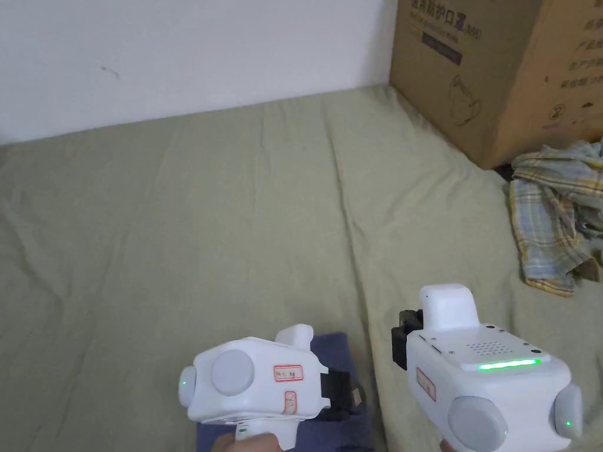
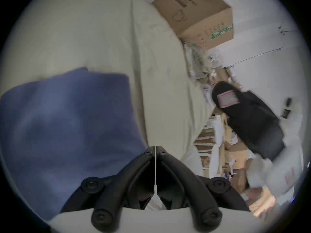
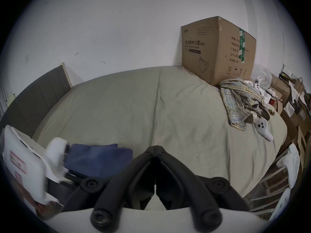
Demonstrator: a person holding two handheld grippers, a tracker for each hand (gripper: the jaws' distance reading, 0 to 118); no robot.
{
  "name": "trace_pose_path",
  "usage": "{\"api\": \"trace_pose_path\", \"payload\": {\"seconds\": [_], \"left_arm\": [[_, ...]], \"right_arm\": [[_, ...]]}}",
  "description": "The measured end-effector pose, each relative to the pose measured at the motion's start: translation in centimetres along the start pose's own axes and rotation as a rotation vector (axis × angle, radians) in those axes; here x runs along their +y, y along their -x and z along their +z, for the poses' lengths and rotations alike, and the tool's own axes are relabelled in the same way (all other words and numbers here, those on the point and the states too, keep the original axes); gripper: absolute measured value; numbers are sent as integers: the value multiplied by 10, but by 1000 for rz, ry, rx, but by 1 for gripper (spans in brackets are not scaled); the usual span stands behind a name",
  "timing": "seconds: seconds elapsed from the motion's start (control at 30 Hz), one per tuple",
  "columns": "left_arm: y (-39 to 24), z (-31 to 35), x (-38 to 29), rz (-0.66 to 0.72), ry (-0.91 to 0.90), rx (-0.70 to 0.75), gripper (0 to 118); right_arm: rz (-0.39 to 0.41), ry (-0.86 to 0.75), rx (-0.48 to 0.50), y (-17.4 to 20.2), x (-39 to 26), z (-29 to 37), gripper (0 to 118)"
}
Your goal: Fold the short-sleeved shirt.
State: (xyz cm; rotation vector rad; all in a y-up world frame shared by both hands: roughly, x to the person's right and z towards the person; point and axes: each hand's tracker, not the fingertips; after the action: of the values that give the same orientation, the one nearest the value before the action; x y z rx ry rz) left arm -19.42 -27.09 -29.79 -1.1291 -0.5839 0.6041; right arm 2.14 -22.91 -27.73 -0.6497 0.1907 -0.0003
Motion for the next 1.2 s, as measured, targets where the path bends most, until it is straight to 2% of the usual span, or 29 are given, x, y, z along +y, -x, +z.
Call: {"api": "trace_pose_path", "payload": {"seconds": [0.1,0.17,0.33,0.43,0.5,0.57,0.7,0.8,0.87,0.9,0.97,1.0,1.03,1.13,1.2], "left_arm": [[14,54,-6,-15,-91,-3,1],[37,91,-13,33,-157,9,1],[114,164,-43,197,-289,77,1],[148,191,-64,274,-378,57,1],[161,201,-75,329,-414,47,1],[172,206,-84,342,-420,35,1],[179,200,-90,354,-400,44,1],[198,191,-88,388,-391,-40,1],[201,182,-83,409,-374,-94,2],[203,177,-79,410,-360,-93,6],[200,166,-69,396,-326,-74,29],[198,161,-64,386,-314,-68,44],[196,154,-60,380,-302,-64,64],[194,133,-43,383,-250,-94,99],[192,116,-34,383,-217,-136,107]], "right_arm": [[-45,8,100,7,14,5,1],[-83,16,150,16,24,7,1],[12,105,281,61,37,-9,1],[-5,222,348,91,33,-33,1],[47,273,338,111,23,-51,1],[141,378,300,127,10,-72,1],[153,523,218,131,-21,-105,1],[65,523,237,126,-23,-109,1],[81,533,233,129,-18,-110,1],[109,534,233,131,-18,-111,1],[127,534,229,132,-18,-110,0],[125,533,229,132,-18,-110,0],[120,533,229,131,-18,-110,1],[99,534,239,127,-19,-111,1],[96,534,245,126,-19,-110,1]]}}
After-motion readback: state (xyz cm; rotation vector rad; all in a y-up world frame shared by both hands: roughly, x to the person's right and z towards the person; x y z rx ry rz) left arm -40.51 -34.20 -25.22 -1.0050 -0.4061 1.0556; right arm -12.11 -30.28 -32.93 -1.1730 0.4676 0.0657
